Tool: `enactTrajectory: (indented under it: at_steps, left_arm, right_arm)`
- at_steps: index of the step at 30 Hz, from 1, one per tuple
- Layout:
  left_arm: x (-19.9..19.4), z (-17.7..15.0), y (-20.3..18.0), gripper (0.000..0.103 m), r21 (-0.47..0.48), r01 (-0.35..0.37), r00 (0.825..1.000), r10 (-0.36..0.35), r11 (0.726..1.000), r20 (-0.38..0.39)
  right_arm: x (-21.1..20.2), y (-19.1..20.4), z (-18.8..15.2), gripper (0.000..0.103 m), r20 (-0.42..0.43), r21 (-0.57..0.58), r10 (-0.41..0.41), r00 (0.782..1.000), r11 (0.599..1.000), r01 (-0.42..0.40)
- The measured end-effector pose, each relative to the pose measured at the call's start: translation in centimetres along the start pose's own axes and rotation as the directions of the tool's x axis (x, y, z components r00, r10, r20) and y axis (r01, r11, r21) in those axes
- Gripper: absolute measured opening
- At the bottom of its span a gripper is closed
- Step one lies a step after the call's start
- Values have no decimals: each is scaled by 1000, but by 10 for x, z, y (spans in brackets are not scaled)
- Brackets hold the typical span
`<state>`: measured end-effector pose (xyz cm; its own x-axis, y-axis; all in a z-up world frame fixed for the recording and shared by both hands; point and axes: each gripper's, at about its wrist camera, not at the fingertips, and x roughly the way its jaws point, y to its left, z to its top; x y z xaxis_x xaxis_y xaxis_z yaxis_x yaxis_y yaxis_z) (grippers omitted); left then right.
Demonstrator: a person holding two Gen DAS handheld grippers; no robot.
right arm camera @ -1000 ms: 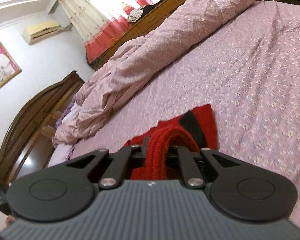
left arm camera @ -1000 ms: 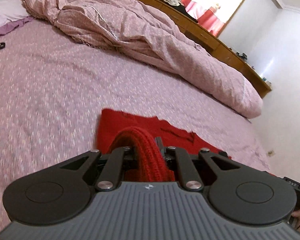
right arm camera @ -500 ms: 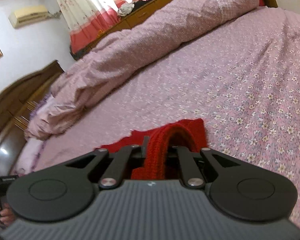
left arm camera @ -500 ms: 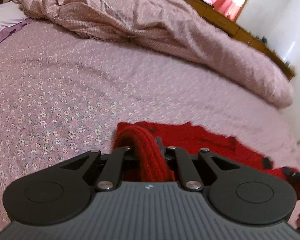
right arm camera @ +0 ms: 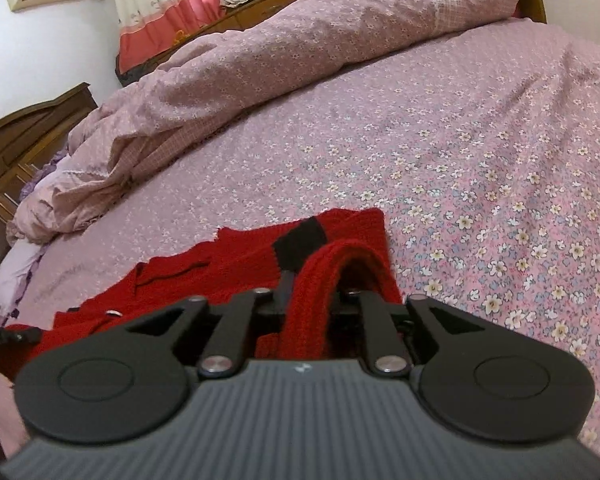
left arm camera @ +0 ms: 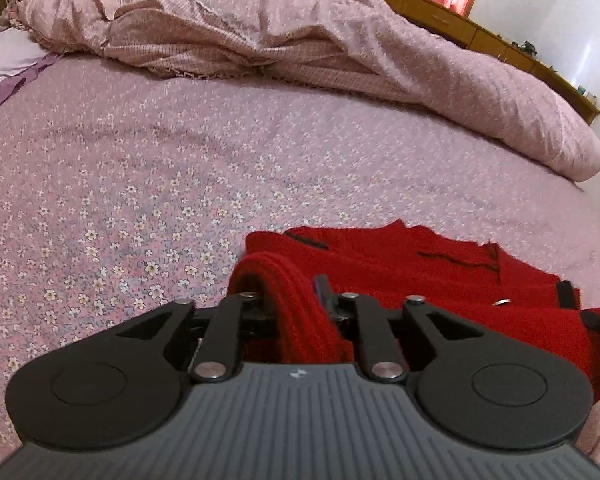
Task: Fold small clothes
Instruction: 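Lift the hem with both grippers and fold it toward the collar, then lay the folded hem onto the cardigan and open both grippers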
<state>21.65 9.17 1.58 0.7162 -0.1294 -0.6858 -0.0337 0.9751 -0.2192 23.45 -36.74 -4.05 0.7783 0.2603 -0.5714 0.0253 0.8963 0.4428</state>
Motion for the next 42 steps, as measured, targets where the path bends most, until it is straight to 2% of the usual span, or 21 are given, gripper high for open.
enactTrajectory:
  at_steps: [1,2,3,4,5,9,18,23,33,38,42]
  left_arm:
    - [-5,0,-1,34,3,-1,1000,1,1000,5]
    - [-10,0,-2,47,7,-6,1000,6,1000,15]
    - [-16,0,-3,57,14,-15,999,15,1000,29]
    - [-22,-1,-4,59,20,-22,999,21,1000,43]
    - [-29,-1,-4,60,24,-24,998,22,999,57]
    - [-48,-3,-4,62,7,2,998,-2,1000,63]
    - [-83,-32,-16,68,-24,32,998,-30,999,61]
    - [-85,-51,-22,70,-61,47,999,-45,997,28]
    - [-58,-67,-21,75,-132,23,998,-30,991,-52]
    - [-42,-64,-15,75,-200,48,995,-66,979,-80]
    - [-32,-58,-14,75,-227,54,995,-71,972,-68]
  right_arm:
    - [-2,1,0,30,5,5,1,1000,1000,-1]
    - [-5,2,-1,39,11,8,-3,1000,1000,3]
    - [-9,3,-1,43,19,9,-10,1000,1000,10]
    - [-13,5,-2,48,28,7,-13,1000,1000,13]
    - [-17,6,-3,48,34,4,-14,999,1000,14]
    - [-34,9,-7,48,57,14,2,998,1000,-3]
    - [-79,19,-18,48,119,20,-24,993,1000,22]
    - [-92,25,-30,49,105,47,18,994,999,-23]
    - [-68,32,-59,50,5,145,71,997,987,-71]
    - [-52,32,-67,50,-10,192,72,997,979,-69]
    - [-44,32,-67,50,-12,206,78,997,976,-74]
